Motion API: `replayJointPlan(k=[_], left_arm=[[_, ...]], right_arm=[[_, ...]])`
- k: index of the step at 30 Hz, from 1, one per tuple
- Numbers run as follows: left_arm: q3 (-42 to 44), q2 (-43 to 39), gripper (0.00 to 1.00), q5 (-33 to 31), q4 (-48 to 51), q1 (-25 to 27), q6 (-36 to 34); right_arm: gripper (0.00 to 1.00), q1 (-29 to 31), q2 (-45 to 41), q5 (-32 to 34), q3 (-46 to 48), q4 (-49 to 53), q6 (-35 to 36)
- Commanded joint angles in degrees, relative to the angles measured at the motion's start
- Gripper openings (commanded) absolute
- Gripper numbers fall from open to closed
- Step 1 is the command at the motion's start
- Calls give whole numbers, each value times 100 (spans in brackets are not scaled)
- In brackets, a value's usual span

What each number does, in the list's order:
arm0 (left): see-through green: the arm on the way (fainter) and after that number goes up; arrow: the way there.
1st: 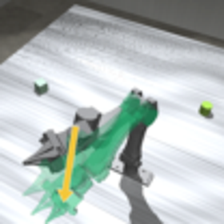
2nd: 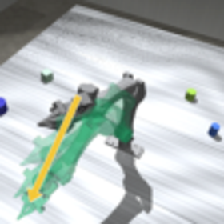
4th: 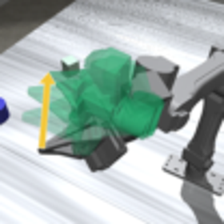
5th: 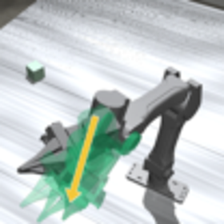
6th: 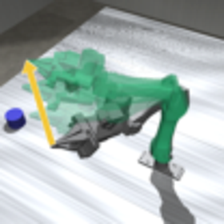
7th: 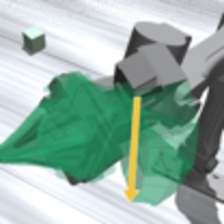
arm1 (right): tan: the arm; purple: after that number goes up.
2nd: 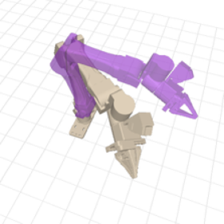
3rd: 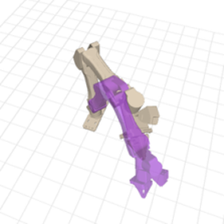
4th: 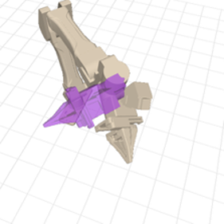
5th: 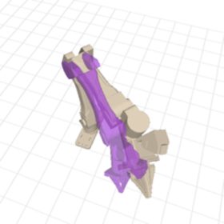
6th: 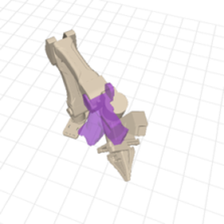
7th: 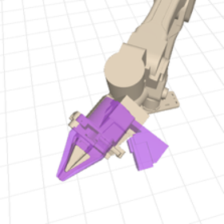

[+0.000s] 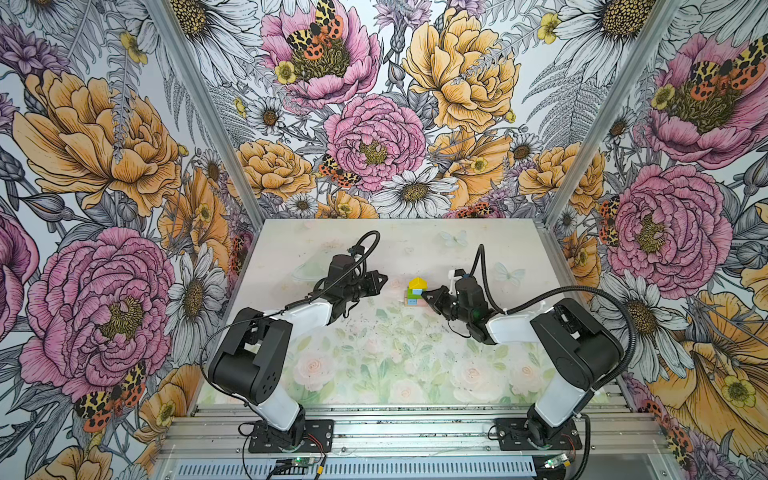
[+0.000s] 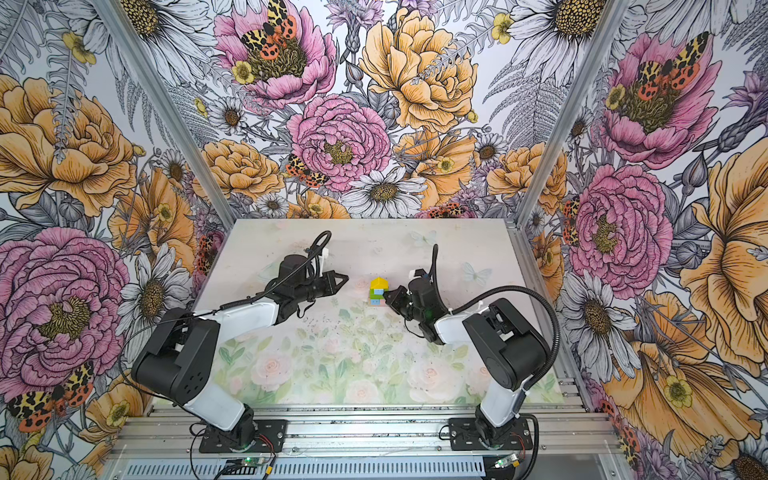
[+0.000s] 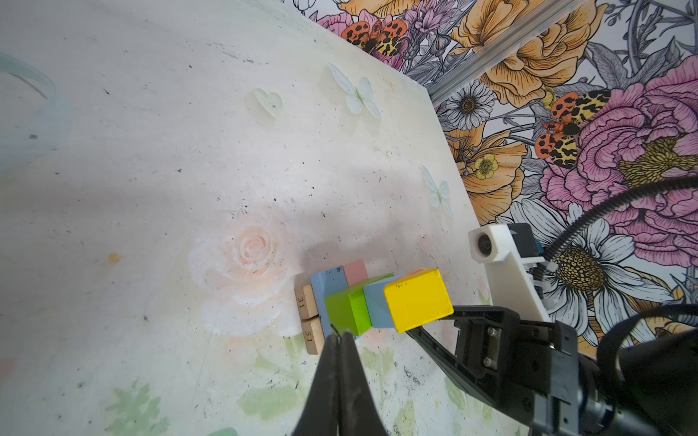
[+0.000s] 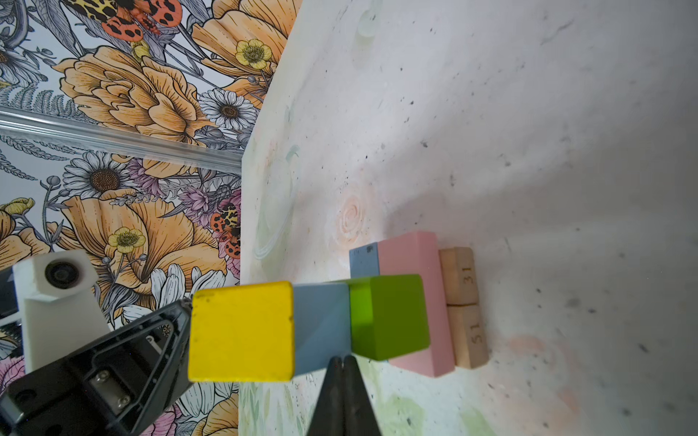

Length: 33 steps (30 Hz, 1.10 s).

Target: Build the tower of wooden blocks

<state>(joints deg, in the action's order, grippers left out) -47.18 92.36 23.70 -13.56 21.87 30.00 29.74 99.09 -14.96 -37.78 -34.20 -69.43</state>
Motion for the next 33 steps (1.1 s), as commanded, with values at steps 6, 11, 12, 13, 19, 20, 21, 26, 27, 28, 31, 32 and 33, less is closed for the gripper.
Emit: replayJointPlan(k=[6,11,12,13,19,20,21,26,27,28,31,32,33], left_arm=[[81,-34,0,147,-216,-72,-63],[87,-43,0,151,-213,-72,-66],[87,-50,0,144,-212,-69,-64],[85,-43,0,159,-213,-68,-62],[90,-1,0,256,-341,-32,36],[86,38,0,296,-378,-11,62],[76,64,0,313,-398,14,83],[41,138,0,340,-413,196,63],[39,136,0,337,-403,202,56],[42,150,0,340,-410,214,63],[67,164,0,336,-410,239,67],[71,168,0,332,-410,248,76],[73,174,0,328,-410,262,76]], right_arm=[[0,24,59,98,-152,-228,-19],[0,15,42,99,-142,-219,-22],[0,19,48,99,-142,-220,-19],[0,15,33,99,-142,-219,-22],[0,-16,-111,132,-48,-145,-14],[0,-24,-162,146,-21,-125,-3],[0,-35,-210,160,5,-99,9],[0,-79,-505,230,112,115,109],[0,-88,-561,245,134,166,123],[0,-92,-625,267,147,227,145],[0,-118,-775,316,190,387,185],[0,-134,-802,327,207,436,184],[0,-142,-827,327,209,490,199]])
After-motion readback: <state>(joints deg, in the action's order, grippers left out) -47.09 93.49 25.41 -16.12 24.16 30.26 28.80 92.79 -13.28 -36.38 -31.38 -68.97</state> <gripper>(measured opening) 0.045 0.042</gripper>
